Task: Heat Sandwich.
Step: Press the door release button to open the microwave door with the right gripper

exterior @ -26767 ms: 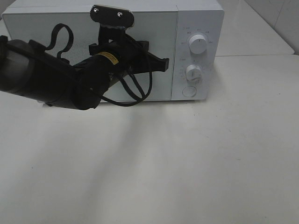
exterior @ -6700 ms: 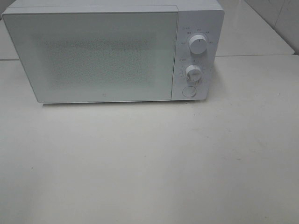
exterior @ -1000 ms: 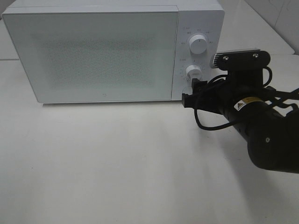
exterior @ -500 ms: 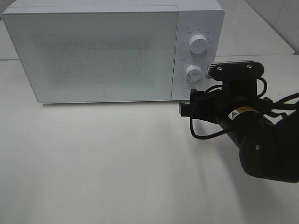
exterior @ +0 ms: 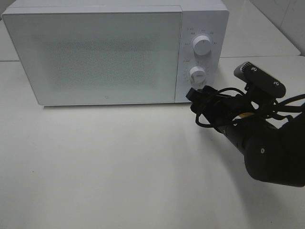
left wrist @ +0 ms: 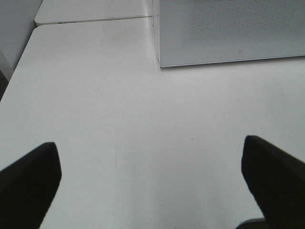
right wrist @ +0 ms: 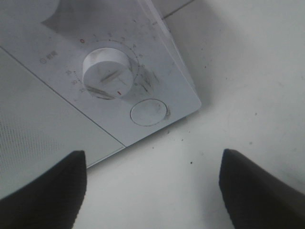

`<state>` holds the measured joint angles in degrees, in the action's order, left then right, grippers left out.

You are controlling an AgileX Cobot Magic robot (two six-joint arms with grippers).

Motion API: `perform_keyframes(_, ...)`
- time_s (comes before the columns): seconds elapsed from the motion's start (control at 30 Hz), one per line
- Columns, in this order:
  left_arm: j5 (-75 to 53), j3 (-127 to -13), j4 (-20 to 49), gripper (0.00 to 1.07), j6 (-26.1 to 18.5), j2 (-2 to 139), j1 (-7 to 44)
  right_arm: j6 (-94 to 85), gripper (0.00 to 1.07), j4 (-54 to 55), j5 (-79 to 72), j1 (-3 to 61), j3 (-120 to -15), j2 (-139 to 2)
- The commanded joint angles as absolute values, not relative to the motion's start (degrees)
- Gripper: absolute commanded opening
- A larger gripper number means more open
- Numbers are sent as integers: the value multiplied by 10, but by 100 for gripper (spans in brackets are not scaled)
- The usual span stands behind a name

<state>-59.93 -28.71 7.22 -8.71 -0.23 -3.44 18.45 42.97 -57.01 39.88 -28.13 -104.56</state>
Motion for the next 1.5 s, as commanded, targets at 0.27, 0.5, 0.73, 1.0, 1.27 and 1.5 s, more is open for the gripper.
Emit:
perform_keyframes(0.27, -596, -285, 77, 98, -87, -15, -31, 517, 75, 410, -561, 401, -281, -1046)
perform_keyframes(0.5, -596, -285, 77, 98, -87, -15, -31, 659, 72, 410, -561, 401, -281, -1046)
perform_keyframes(0.73, -596, -285, 77, 98, -87, -15, -31, 785, 50, 410, -561, 401, -281, -1046)
perform_keyframes(1.0, -596, -285, 77, 98, -87, -15, -31, 799, 12, 410, -548, 401, -281, -1046)
perform_keyframes(1.27, -596, -285, 77, 98, -87, -15, -31, 799, 0, 410, -519, 399, -281, -1046)
perform_keyframes(1.5, -596, -285, 77, 98, -87, -15, -31, 799, 0, 402, -523, 399, -296, -1067)
